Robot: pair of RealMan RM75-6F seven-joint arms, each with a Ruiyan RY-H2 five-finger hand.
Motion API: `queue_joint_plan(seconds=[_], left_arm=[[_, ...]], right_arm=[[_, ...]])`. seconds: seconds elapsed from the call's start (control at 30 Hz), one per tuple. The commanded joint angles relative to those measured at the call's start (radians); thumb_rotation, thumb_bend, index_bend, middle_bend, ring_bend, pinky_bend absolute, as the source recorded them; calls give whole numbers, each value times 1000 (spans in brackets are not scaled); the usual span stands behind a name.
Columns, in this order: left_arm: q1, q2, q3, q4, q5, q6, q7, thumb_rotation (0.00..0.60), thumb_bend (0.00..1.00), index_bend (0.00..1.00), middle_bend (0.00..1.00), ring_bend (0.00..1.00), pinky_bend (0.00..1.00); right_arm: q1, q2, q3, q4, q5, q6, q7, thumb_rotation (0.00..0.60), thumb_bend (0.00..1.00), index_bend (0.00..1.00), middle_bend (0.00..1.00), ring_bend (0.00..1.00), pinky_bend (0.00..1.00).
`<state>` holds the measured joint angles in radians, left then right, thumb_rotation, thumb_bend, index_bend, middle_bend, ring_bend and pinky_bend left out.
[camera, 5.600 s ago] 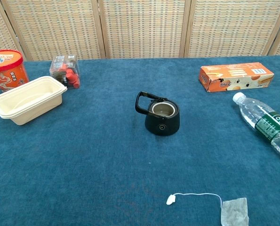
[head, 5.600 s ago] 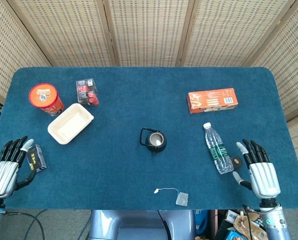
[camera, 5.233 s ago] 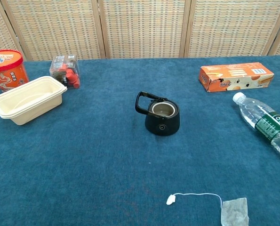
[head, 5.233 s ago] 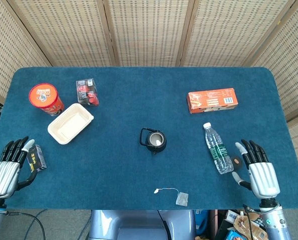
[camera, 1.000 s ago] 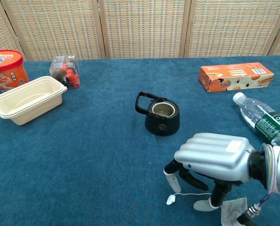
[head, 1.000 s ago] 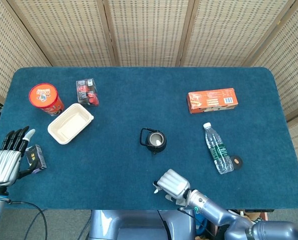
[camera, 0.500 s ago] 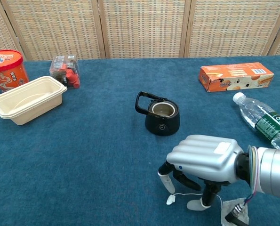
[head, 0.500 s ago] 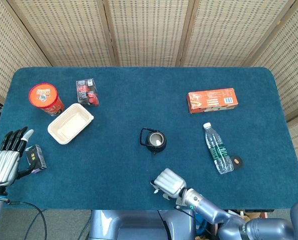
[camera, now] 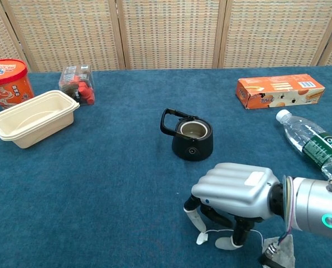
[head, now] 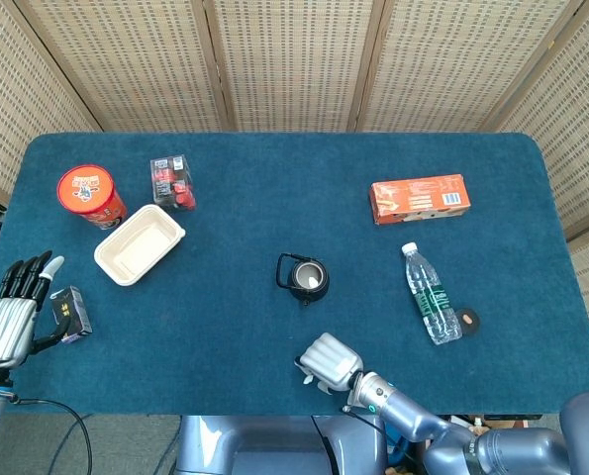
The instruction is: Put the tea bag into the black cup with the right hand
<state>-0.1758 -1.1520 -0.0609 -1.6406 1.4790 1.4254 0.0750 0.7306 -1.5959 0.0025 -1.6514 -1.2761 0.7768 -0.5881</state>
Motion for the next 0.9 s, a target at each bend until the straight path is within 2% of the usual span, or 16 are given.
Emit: queue_joint_plan(seconds=[0.03, 0.9], left_arm=[[0, -1, 0, 3, -1, 0, -3, 600, 378, 0, 0, 0, 0], [2, -1, 1, 17, -5, -2, -20, 600, 378, 0, 0, 0, 0]], right_arm=[[5, -4, -1, 1, 8, 2, -6, 600, 440, 544, 817, 835, 1000], [42, -30, -21, 1, 56, 14, -30, 600, 445, 559, 817, 835, 1000]])
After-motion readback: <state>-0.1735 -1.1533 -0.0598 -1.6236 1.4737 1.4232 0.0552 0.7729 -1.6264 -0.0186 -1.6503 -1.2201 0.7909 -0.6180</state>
